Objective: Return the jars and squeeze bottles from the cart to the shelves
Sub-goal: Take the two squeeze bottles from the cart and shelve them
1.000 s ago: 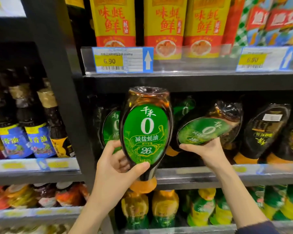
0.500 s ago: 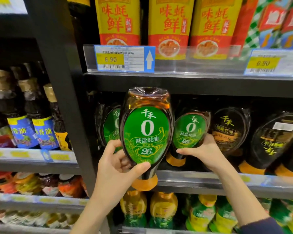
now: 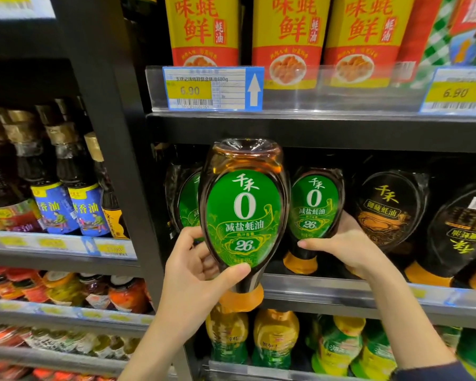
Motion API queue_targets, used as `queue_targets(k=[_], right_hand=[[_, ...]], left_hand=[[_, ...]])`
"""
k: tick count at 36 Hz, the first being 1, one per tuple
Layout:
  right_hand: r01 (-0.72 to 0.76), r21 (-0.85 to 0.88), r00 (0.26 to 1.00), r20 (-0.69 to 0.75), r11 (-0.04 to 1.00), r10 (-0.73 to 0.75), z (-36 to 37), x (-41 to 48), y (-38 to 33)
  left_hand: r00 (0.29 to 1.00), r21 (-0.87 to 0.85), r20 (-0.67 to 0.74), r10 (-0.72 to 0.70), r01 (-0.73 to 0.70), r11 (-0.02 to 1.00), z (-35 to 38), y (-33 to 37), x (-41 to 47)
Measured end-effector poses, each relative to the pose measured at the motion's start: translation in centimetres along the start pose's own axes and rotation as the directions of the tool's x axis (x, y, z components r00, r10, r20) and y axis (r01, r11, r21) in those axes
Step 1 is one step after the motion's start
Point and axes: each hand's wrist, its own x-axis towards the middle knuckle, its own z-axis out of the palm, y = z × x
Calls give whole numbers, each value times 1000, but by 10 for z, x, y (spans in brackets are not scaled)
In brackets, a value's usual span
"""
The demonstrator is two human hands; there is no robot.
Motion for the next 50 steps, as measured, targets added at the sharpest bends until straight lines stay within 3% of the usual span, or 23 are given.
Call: queue_targets(k=[12, 17, 22, 27, 31, 35, 38, 41, 43, 50], right_hand=[[-82, 22, 993, 87, 996, 79, -10, 0, -3], [-101, 62, 995, 32, 993, 99, -6, -6, -1], [-32, 114, 999, -36, 993, 36, 2, -17, 2], [31, -18, 987, -160, 999, -33, -5, -25, -2], [62, -179, 980, -176, 982, -94, -18, -42, -19], [366, -105, 852, -363, 925, -378, -18, -82, -56], [541, 68, 821, -257, 838, -509, -13, -100, -85], [499, 142, 865, -36, 855, -500, 0, -101, -95], [479, 114, 874, 35, 870, -485, 11, -100, -99], [598, 145, 801, -64, 788, -596, 18, -103, -117]], left_hand=[[999, 7, 7, -50, 50, 999, -3, -3, -8], [998, 40, 23, -53, 52, 998, -4, -2, -11], [997, 50, 43, -60, 57, 997, -2, 0, -12], [995, 36, 62, -74, 72, 997, -1, 0, -12], [994, 5, 72, -82, 82, 997, 2, -1, -13], [992, -13, 78, -99, 101, 995, 7, -2, -15], [990, -35, 107, -88, 92, 995, 11, -5, -17], [990, -47, 122, -70, 76, 996, 14, -8, -19], [989, -52, 138, -44, 52, 997, 17, -8, -19], [984, 17, 136, 116, -120, 993, 18, -1, -12]])
